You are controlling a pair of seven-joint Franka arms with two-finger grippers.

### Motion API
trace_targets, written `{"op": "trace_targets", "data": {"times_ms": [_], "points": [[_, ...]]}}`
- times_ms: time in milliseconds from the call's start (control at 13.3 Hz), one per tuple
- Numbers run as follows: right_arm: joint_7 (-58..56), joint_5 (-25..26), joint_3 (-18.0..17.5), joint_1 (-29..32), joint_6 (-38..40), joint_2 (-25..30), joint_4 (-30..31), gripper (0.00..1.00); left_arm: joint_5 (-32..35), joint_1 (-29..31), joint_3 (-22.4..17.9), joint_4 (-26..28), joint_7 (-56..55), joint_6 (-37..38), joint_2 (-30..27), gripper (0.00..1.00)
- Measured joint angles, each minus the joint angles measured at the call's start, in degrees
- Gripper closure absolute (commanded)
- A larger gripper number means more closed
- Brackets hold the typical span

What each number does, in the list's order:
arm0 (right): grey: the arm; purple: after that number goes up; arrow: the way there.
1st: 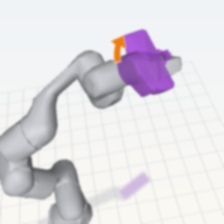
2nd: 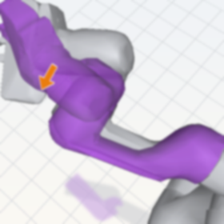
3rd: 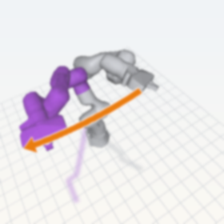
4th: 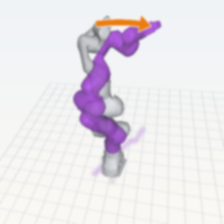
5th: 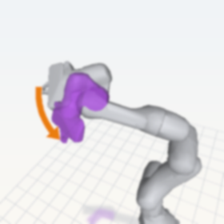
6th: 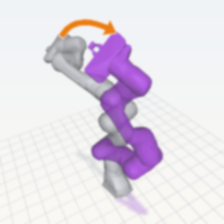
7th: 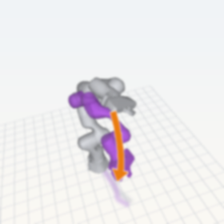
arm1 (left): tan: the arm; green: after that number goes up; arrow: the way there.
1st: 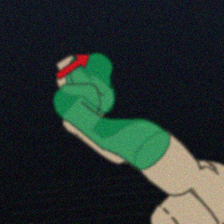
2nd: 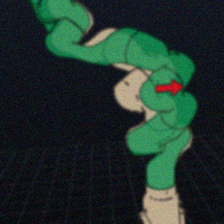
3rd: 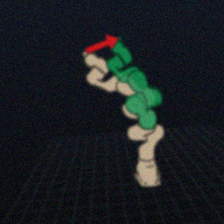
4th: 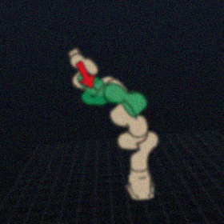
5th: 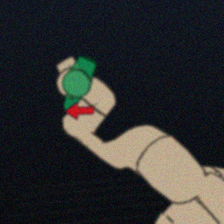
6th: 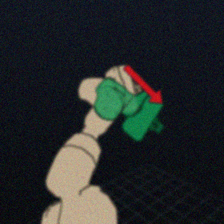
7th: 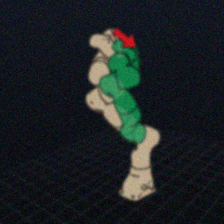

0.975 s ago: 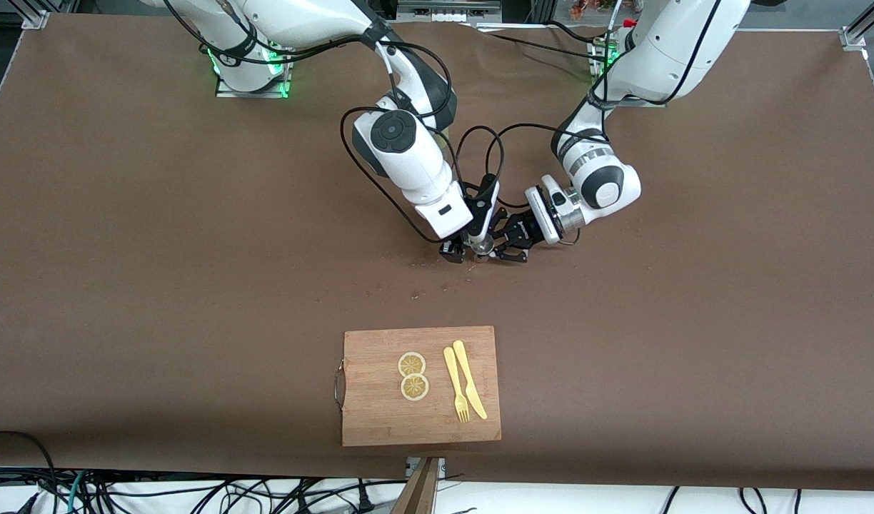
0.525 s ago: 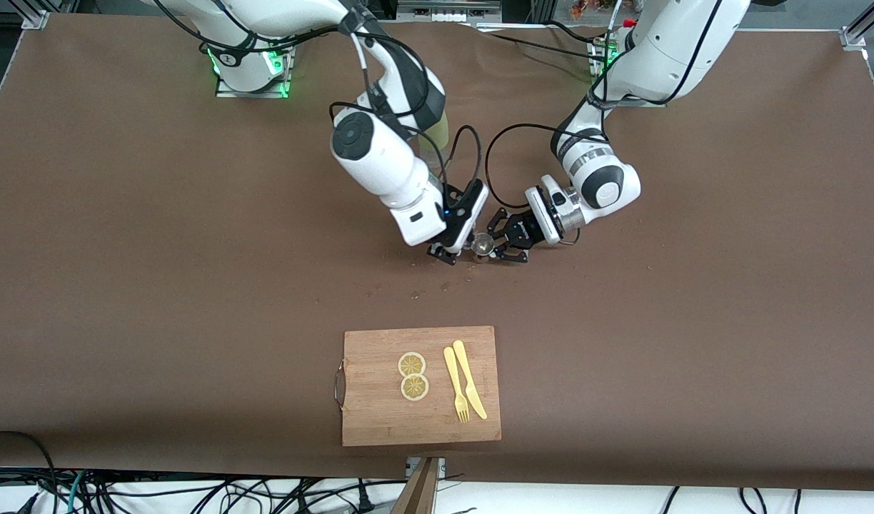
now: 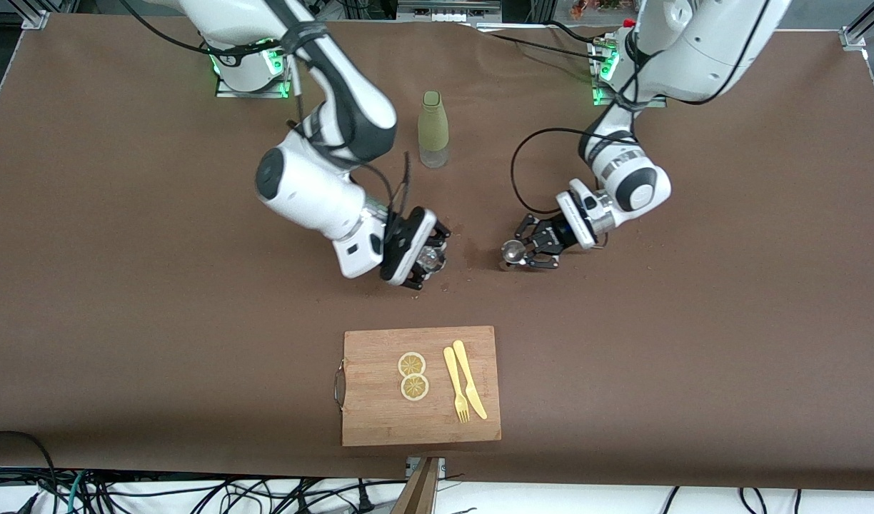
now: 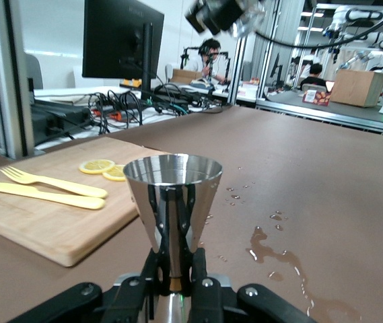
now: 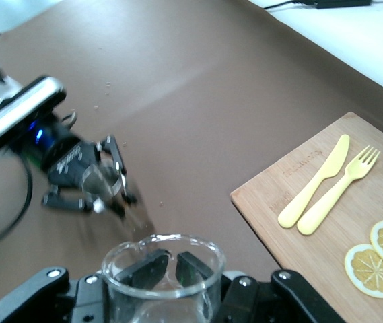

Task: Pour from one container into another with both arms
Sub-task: 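Draw the beaker back with the right gripper while the left gripper withdraws the jigger, then lower the jigger onto the table and open the left gripper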

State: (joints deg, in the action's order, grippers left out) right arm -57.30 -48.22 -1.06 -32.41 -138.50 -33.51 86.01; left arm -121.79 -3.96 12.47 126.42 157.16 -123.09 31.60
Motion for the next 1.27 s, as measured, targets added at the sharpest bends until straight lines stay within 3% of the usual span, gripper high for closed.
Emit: {"op": "trace_targets", "data": {"times_ms": [300, 525, 750, 975, 1275], "points": [[-21.8, -11.0, 0.3, 10.6, 16.1, 0.0, 0.3, 0.85, 13.9, 10.1, -0.7, 1.1, -0.3, 6.8, 0.0, 1.00], [-34.6, -12.0, 0.5, 19.4, 28.6, -0.9, 0.8, 0.85, 22.6, 14.8, -4.7, 1.3, -1.0, 13.1, 0.0, 1.00], [-47.7, -12.1, 0.5, 28.4, 39.2, -4.2, 1.3, 0.85, 28.6, 16.0, -11.8, 1.2, -1.4, 20.5, 0.9, 1.00], [-62.3, -12.1, 0.5, 35.5, 44.4, -10.1, 2.1, 0.85, 34.6, 16.4, -18.4, -1.1, -1.4, 27.4, 2.9, 1.00], [-75.9, -12.2, 0.4, 40.1, 48.8, -18.0, 2.4, 0.85, 39.7, 17.4, -24.4, -5.8, -1.5, 32.7, 6.2, 1.00]]}}
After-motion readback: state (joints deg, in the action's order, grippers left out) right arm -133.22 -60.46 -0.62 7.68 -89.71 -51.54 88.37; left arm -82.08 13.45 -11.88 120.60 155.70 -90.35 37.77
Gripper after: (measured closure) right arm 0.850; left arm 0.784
